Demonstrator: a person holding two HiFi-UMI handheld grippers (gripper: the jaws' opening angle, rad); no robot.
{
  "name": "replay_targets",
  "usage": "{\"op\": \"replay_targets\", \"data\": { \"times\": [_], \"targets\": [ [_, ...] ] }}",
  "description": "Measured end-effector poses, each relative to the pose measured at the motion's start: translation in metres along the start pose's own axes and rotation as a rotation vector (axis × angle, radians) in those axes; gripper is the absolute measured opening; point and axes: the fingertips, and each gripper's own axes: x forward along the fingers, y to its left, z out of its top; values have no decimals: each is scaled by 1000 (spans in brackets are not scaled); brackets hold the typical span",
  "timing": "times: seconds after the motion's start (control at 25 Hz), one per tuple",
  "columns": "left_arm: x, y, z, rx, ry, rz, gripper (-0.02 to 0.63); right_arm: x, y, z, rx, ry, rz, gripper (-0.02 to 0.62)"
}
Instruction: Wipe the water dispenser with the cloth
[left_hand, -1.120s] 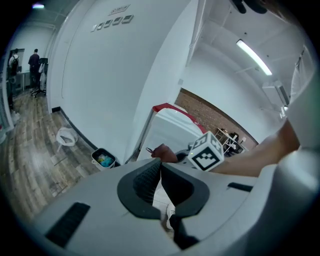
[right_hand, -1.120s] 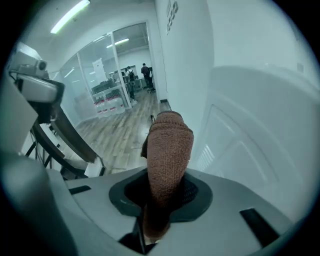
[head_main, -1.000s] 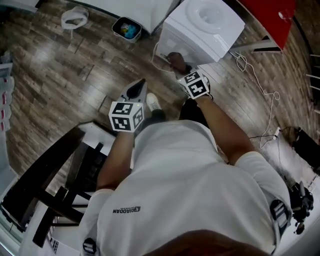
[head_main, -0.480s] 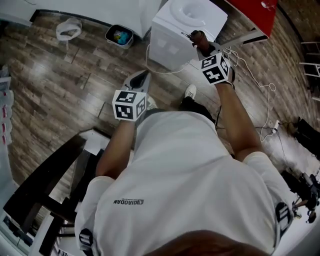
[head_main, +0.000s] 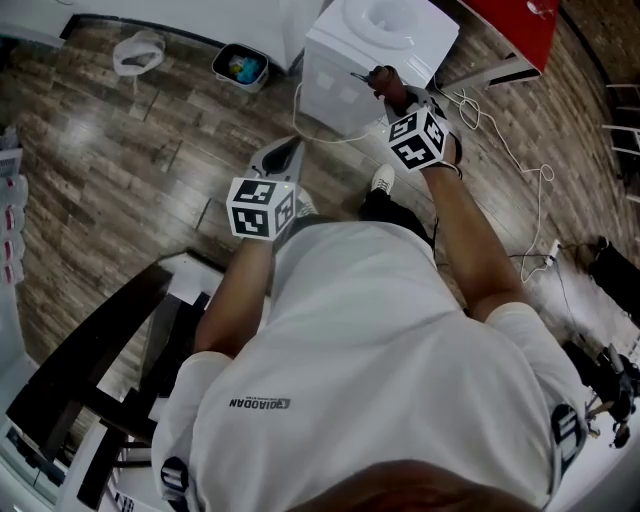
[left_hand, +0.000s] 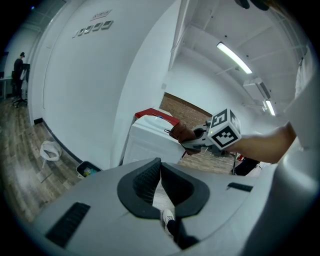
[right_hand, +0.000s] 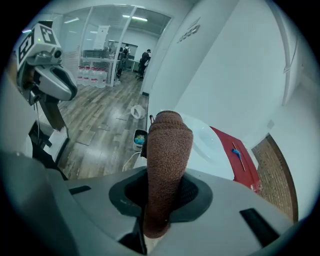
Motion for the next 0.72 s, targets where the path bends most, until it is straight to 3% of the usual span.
{"op": "replay_targets", "data": {
  "times": [0.72],
  "targets": [
    [7, 9, -23, -34, 58, 32, 1, 107, 78, -48, -93, 139, 109, 74]
  ]
}}
